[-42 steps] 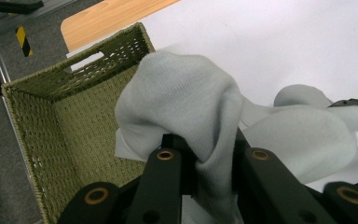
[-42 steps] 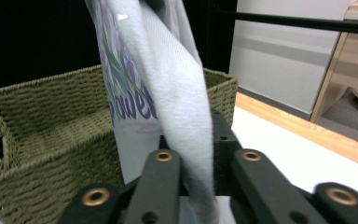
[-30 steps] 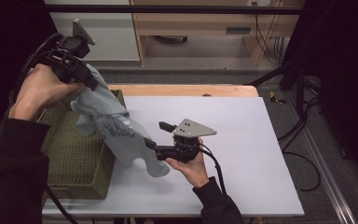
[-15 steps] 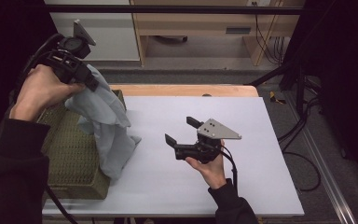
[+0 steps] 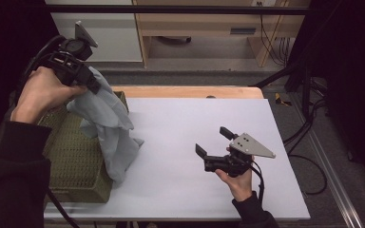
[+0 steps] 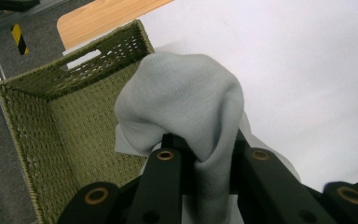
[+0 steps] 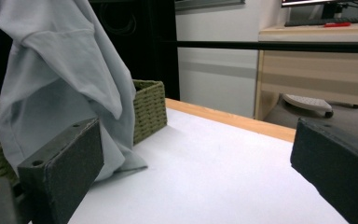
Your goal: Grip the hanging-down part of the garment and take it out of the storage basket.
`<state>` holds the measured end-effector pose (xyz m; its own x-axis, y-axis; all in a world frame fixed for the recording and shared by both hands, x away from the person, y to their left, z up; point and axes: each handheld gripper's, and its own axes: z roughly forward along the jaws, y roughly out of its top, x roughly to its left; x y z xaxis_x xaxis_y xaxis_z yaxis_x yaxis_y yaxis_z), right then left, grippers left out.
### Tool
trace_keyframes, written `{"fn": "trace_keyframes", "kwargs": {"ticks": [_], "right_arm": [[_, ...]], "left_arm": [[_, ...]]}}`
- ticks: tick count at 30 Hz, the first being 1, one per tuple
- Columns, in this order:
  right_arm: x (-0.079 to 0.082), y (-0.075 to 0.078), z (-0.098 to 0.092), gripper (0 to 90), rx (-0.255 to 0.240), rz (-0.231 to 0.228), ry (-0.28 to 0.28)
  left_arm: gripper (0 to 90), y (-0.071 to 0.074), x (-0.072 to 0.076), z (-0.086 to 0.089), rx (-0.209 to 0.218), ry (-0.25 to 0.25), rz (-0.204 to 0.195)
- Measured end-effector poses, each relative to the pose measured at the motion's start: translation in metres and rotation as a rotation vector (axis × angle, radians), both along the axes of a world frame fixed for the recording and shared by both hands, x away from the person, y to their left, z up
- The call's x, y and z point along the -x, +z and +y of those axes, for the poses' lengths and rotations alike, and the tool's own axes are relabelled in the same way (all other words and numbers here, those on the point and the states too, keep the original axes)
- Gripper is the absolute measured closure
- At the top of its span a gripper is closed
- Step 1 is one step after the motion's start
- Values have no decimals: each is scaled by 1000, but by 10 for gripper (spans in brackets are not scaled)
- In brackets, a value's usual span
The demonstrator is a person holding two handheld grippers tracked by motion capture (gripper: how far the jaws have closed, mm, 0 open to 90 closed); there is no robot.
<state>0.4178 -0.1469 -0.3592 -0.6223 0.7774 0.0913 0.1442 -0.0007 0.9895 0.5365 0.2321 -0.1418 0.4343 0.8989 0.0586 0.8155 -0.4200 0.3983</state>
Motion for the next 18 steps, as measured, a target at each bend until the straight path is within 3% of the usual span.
{"fn": "trace_keyframes", "kwargs": {"ticks": [9, 18], "right_arm": [[13, -20, -32, 27, 7, 13, -67], [25, -34, -47, 23, 22, 14, -102]], "left_arm": [[809, -1, -2, 0, -1, 5, 9], [809, -1, -2, 0, -1, 4, 12]]}}
